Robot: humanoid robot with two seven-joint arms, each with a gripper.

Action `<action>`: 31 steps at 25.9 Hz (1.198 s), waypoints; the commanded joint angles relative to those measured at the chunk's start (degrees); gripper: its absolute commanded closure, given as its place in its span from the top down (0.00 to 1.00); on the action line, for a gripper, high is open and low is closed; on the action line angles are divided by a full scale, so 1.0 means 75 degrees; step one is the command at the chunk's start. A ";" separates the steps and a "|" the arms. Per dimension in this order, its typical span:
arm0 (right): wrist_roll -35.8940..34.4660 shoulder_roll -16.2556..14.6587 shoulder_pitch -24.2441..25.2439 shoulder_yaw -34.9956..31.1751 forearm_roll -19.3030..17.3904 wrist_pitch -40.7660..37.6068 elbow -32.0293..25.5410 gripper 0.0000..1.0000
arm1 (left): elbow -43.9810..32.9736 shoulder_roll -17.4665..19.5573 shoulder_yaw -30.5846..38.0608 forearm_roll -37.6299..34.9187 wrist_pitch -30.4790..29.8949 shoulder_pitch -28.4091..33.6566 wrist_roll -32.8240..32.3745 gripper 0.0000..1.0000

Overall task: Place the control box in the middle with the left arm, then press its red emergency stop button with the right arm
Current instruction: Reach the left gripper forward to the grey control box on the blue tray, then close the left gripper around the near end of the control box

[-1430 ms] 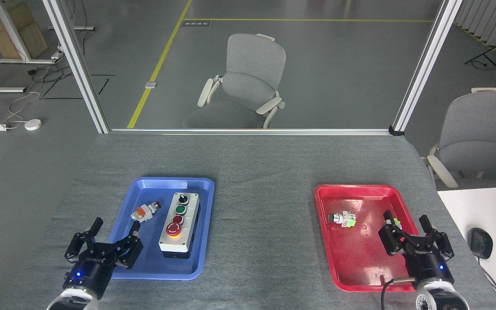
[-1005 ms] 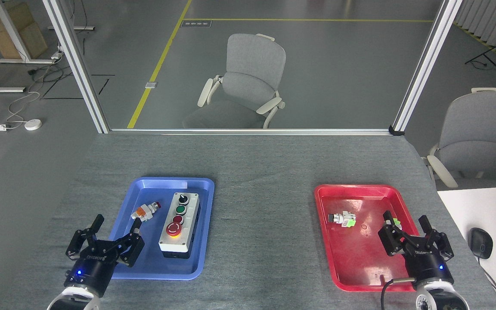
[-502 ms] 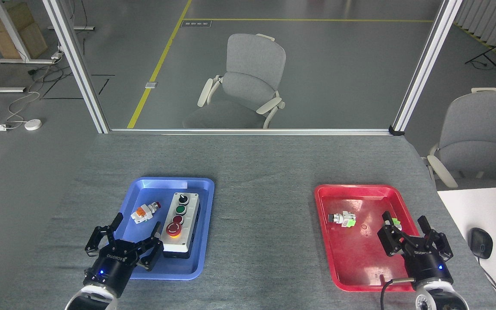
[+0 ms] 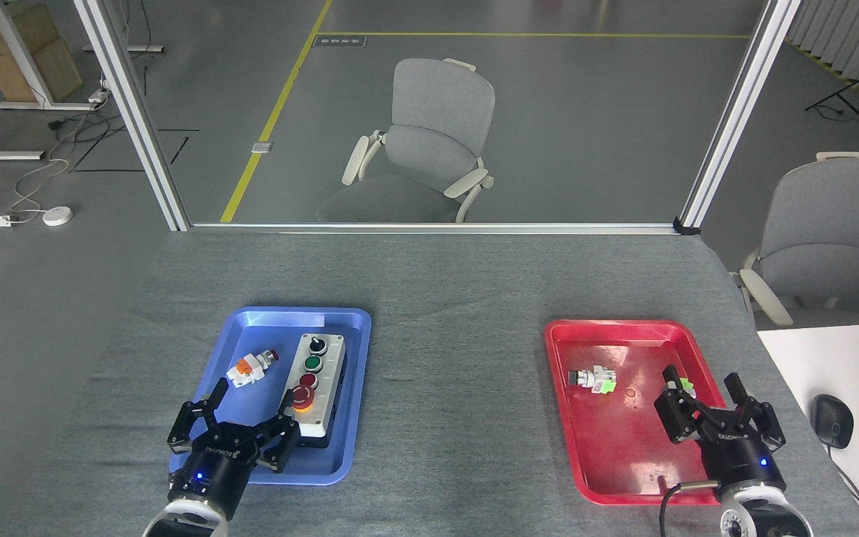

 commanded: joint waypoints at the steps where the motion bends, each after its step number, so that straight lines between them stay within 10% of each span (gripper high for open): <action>1: -0.0007 -0.0012 -0.0009 0.0001 -0.0011 -0.0009 0.0002 1.00 | 0.0329 -0.0144 -0.0416 0.0011 0.0220 -0.0055 0.0039 0.98; 31: 0.0004 -0.0094 0.0003 0.0001 0.0001 0.0003 0.0002 1.00 | 0.3798 -0.0847 -0.0486 0.0070 0.1028 -0.1520 0.1480 0.99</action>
